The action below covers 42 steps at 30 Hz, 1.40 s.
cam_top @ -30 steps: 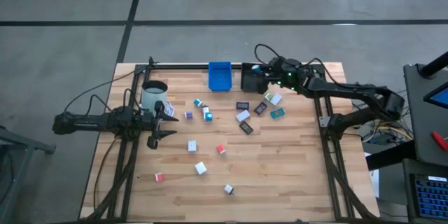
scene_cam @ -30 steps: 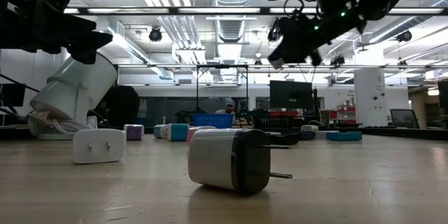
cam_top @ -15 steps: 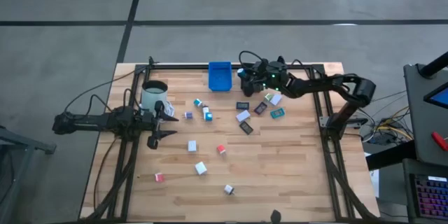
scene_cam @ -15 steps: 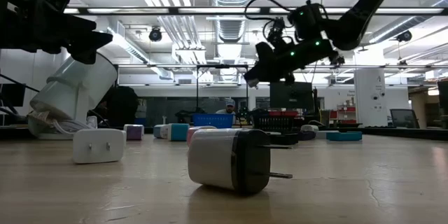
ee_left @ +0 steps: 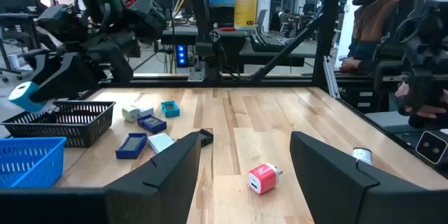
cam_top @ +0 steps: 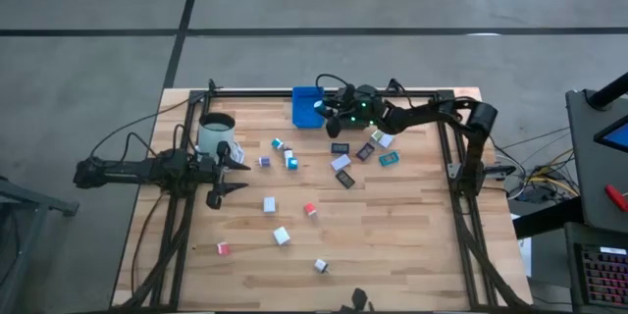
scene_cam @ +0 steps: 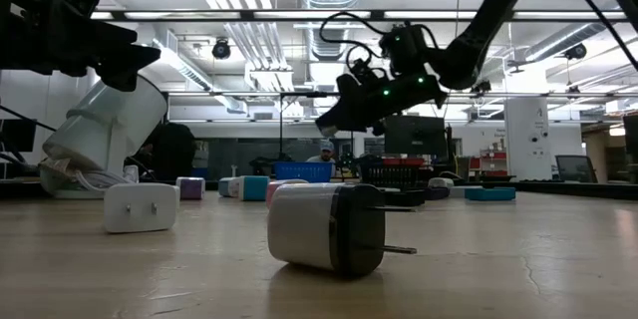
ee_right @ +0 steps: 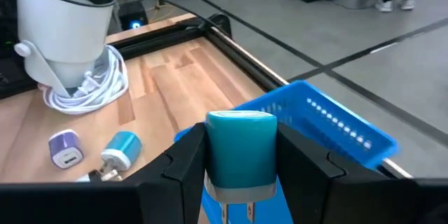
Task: Pick & Place Office items
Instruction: Put the right small blue adapter into the blue basket, then put the small green adapter into the blue basket
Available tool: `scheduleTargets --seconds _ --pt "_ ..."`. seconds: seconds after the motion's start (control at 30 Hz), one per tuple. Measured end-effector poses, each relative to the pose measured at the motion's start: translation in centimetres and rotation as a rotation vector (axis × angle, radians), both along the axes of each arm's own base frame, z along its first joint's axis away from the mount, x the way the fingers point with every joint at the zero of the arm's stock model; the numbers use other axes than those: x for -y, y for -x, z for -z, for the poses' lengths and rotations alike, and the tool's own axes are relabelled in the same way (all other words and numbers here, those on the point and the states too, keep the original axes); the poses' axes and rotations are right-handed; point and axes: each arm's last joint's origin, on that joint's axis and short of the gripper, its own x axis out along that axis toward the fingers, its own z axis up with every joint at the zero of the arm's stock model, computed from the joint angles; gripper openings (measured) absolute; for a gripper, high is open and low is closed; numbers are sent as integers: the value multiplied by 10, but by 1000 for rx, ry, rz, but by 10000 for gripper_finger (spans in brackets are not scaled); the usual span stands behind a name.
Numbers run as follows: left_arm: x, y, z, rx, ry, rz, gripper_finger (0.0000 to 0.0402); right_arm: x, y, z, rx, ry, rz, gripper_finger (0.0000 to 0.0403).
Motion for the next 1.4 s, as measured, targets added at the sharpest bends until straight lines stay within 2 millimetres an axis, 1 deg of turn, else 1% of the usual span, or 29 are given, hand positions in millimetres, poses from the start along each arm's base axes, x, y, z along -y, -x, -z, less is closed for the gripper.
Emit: scheduleTargets --seconds 0.23,0.4,0.6,0.8,1.17,1.4 --pt "0 0 0 0 0 0 227 10 -18 8 -26 20 -9 141" --pt "0 0 0 0 0 0 227 17 -29 25 -144 -19 -16 141" --pt "0 0 0 0 0 0 227 23 -41 14 -139 -14 -10 151" --pt "0 0 0 0 0 0 227 25 -44 5 -136 -21 -7 166" --pt "0 0 0 0 0 0 227 25 -43 7 -155 -34 -5 186" --pt "0 0 0 0 0 0 227 25 -43 7 -155 -31 -5 188"
